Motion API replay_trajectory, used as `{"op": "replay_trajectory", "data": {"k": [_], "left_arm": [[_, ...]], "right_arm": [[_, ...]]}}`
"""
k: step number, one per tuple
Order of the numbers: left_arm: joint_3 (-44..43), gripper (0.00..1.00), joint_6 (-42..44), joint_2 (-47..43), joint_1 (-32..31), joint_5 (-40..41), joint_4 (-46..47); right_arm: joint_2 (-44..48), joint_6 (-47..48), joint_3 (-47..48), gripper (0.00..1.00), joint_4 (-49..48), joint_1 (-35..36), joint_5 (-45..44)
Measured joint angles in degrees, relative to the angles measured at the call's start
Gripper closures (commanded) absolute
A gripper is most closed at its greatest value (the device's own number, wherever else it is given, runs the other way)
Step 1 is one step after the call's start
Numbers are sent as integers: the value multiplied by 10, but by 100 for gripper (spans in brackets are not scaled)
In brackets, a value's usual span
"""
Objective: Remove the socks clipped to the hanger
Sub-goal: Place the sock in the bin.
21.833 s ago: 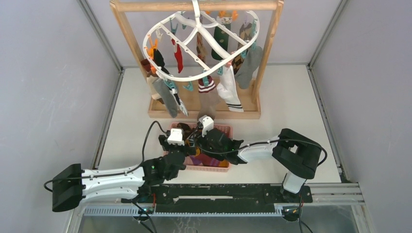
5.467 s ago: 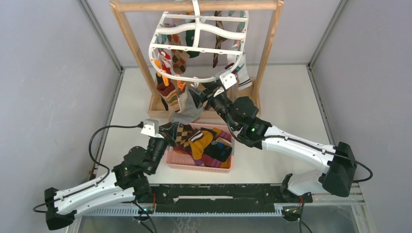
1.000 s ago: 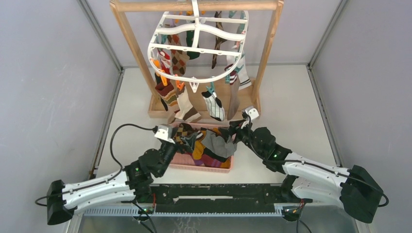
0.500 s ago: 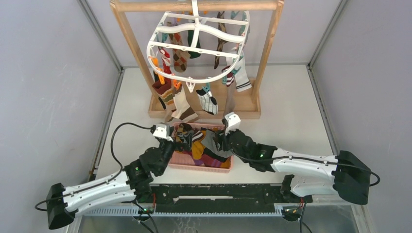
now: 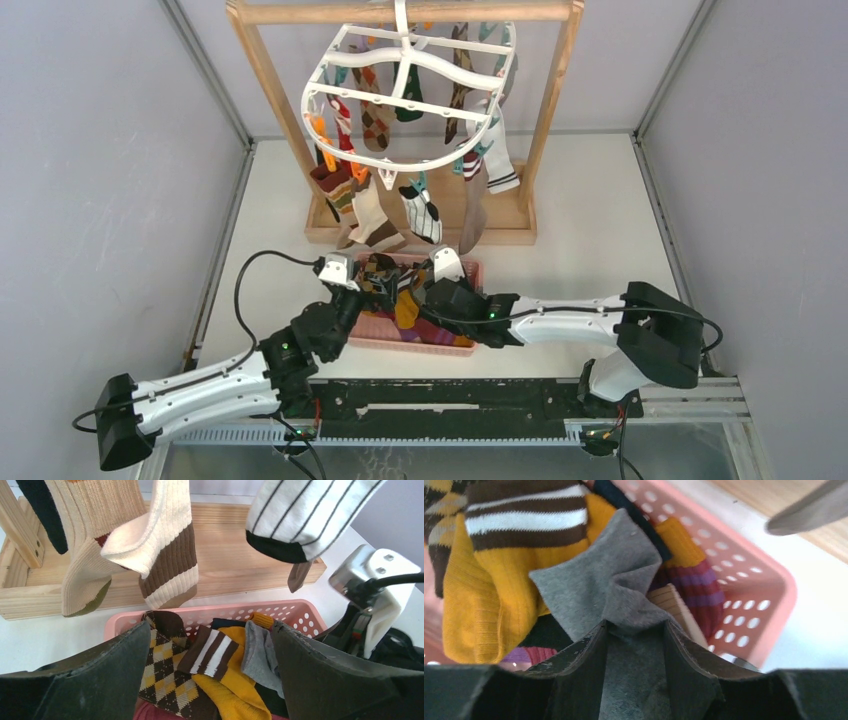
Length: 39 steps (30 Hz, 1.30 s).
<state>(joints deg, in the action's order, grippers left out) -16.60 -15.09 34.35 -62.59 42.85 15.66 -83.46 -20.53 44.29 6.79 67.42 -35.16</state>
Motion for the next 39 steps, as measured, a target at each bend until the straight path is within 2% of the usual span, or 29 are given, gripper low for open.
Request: {"op": "replay_trajectory", "data": {"k": [7,14,21,25,33,39], "left_arm": [[0,7,-1,1,0,-2,1],[0,8,-2,2,0,-9,1],[0,8,-5,2,0,-10,0],[0,7,-5,-14,0,-10,-1],[19,3,-4,-70,0,21,-10],[32,0,-4,-86,1,63,-14]], "right_arm": [[-35,6,0,48,-56,-4,77],[-76,7,-14,50,-144,-41,157],[-90,7,-16,37,-177,-58,191],[-47,8,-30,35,-157,-43,167],[110,23,-54,31,-128,21,102],[154,54,-68,31,-141,62,86]]}}
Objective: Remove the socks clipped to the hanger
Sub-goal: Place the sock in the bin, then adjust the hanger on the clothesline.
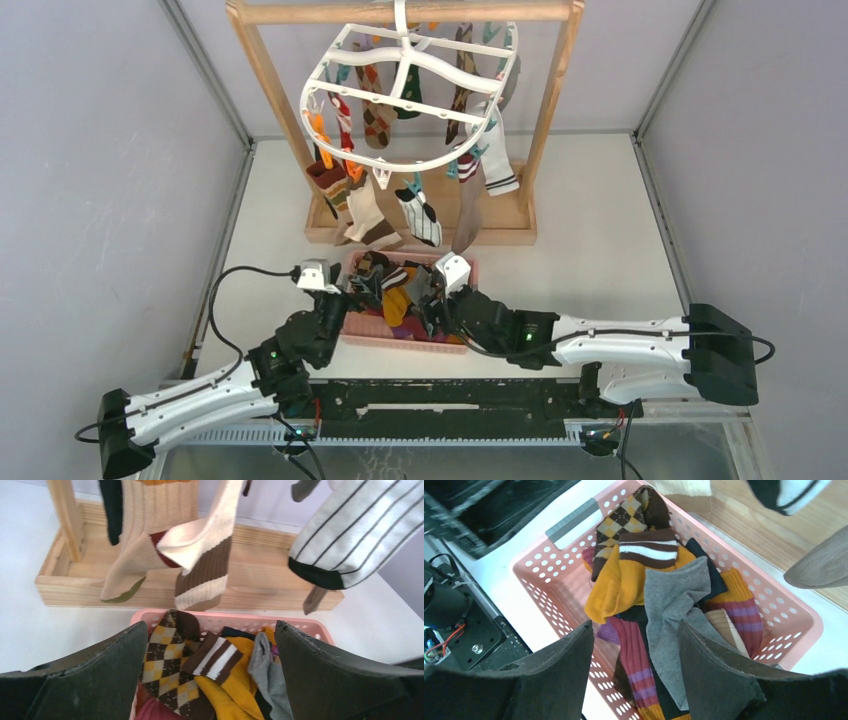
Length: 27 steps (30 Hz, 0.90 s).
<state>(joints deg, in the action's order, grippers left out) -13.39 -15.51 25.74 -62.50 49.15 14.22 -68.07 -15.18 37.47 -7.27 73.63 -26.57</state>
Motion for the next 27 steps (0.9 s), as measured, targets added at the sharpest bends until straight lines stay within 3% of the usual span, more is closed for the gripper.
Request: {"op": "replay_trajectory", "data": {"k": [4,9,21,27], "left_arm": [[11,0,-1,0,10,40,3],[27,0,-16,3,79,60,5],[80,0,-67,-7,211,26,20],[85,0,-82,-7,224,4,24]], "right_arm": [[-2,28,-4,30,-34,16,-15],[-3,65,-3,27,-96,18,-35],[-40,118,79,27,-219,-9,1],[-118,125,139,31,-238,-20,30]]}}
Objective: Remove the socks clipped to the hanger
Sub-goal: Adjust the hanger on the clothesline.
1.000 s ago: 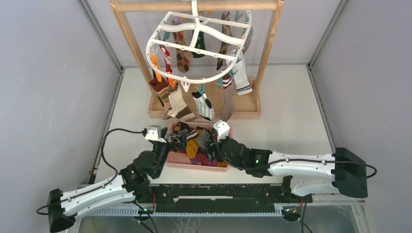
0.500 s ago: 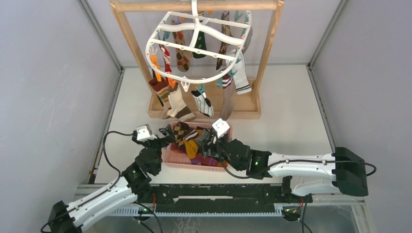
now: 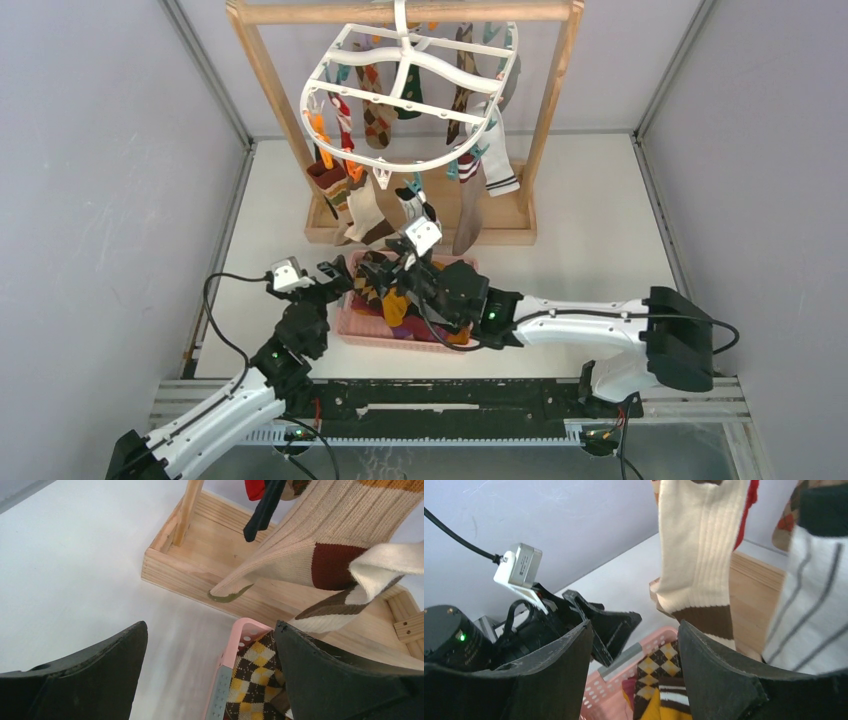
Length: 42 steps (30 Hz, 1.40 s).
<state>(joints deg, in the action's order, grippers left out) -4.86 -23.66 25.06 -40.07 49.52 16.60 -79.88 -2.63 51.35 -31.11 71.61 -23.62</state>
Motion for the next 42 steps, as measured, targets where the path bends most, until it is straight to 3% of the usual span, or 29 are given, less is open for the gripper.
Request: {"op": "replay_trajectory", "data": {"k": [14,24,30,42], "left_arm": [[4,0,-5,-43,1,-30,-8],[4,0,-6,-54,1,-37,-19],[4,0,-6,-57,1,-41,-25],[4,0,-5,-62,1,-48,-26]], "right_arm": [[-109,2,84,45,-43,-14,-15],[-164,-15,131,48,-52,-37,-31],[-184,-35,170,55,-45,-60,-31],[-196,-56,188,92,-14,-85,-31]]}}
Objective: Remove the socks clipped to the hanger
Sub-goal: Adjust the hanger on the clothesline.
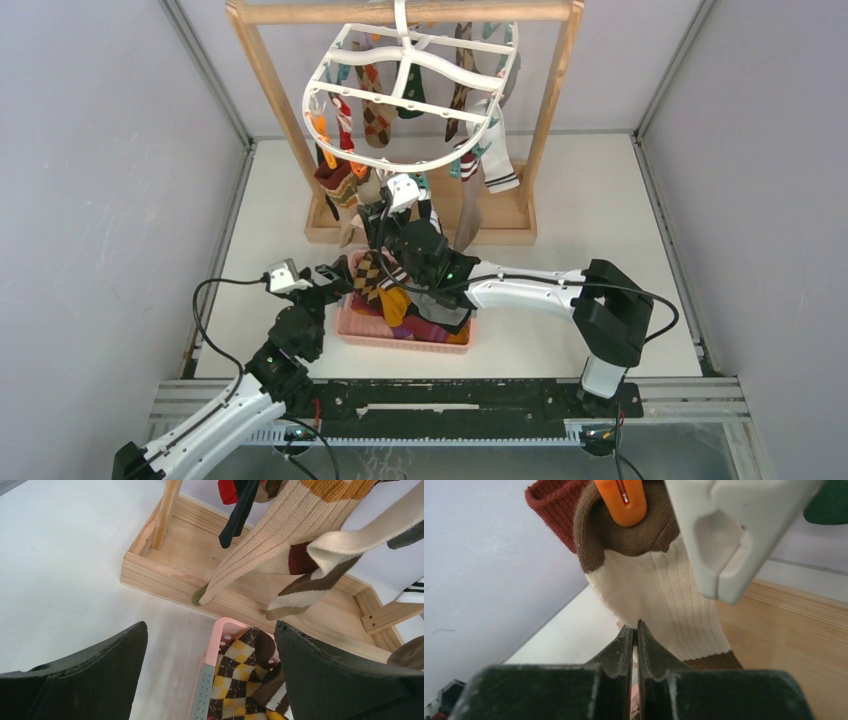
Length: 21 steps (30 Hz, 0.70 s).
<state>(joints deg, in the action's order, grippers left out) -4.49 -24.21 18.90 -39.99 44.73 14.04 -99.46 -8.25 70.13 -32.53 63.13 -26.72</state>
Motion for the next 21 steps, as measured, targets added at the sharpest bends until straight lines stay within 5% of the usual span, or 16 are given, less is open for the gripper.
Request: {"op": "replay_trajectory", "data": {"k": [5,21], "left_arm": [[0,0,0,7,0,-2,5],[0,0,3,21,0,-17,18]], "right_arm": [[16,0,-25,100,1,-8,1],[144,-26,-120,100,2,-77,47]]}}
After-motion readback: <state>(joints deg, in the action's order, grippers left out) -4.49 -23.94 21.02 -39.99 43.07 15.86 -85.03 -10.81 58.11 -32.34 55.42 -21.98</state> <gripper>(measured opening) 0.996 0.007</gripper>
